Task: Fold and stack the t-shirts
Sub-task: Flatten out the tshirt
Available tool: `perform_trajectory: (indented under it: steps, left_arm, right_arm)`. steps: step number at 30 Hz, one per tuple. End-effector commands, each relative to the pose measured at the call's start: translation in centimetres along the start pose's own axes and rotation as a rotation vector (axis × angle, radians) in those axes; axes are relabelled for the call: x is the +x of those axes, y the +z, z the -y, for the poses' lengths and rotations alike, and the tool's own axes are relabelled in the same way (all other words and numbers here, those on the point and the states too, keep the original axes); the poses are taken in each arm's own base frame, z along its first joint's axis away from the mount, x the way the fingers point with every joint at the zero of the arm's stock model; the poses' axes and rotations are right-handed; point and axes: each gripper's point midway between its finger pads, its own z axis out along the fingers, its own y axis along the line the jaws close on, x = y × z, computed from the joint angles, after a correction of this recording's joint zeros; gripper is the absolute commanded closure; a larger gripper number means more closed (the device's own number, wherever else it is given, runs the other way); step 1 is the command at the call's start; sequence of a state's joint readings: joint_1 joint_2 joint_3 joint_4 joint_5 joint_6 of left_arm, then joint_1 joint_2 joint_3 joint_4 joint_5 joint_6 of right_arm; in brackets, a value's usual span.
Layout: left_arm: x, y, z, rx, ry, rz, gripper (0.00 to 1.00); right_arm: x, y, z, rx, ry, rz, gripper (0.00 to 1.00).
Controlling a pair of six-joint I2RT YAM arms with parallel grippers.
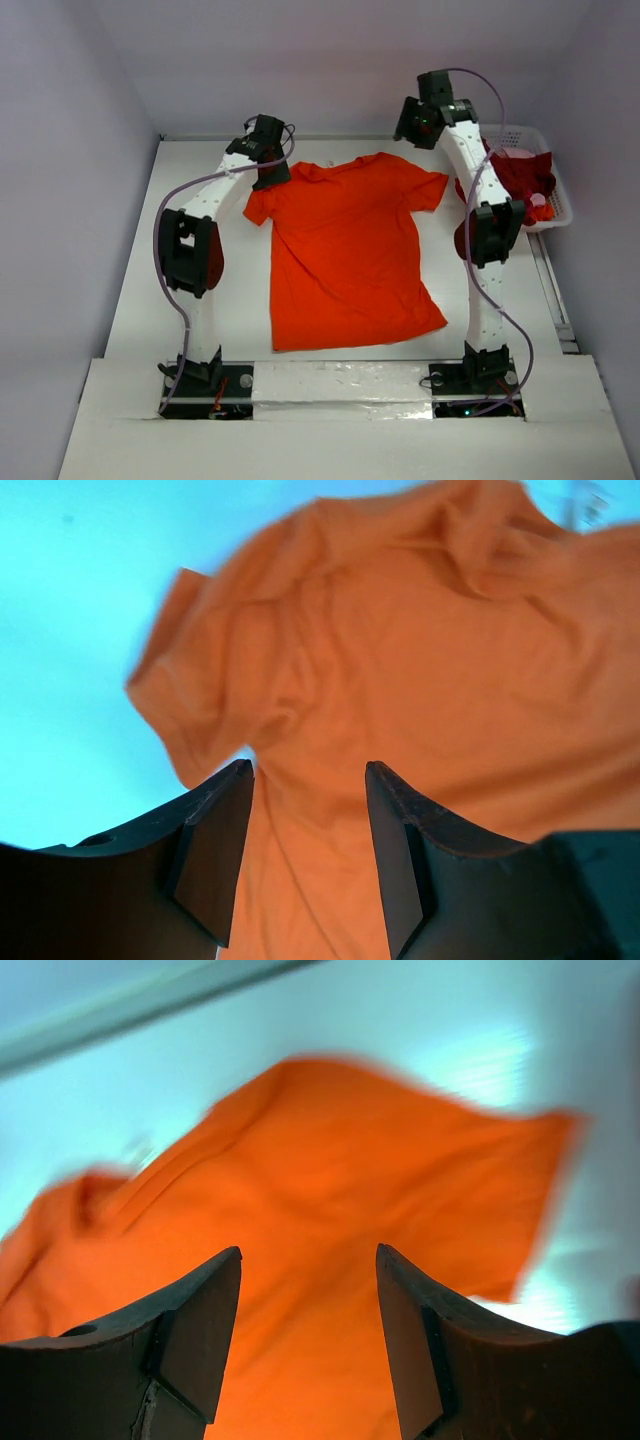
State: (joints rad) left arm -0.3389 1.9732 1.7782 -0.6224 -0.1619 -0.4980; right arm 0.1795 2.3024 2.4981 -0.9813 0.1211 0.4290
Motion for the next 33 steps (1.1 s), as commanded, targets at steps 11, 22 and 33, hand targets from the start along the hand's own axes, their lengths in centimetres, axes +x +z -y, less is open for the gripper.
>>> perform_trajectory:
  steps: [11,22,33]
  left_arm:
    - [-5.3,3.7,-8.8,-0.231,-0.091,0.113,0.54]
    - [-2.6,5.0,-8.7,-0.176,-0.065,0.026,0.53]
    - [-0.2,5.4,-8.5,-0.137,-0.064,-0.039,0.52]
  right_arm:
    - [-0.7,-6.8,-3.9,-0.147,-0.033,0.055,0.38]
    - [-1.0,-6.7,-4.4,-0.163,-0.027,0.055,0.38]
    - [-1.1,-6.6,-4.6,-0.168,-0.024,0.055,0.38]
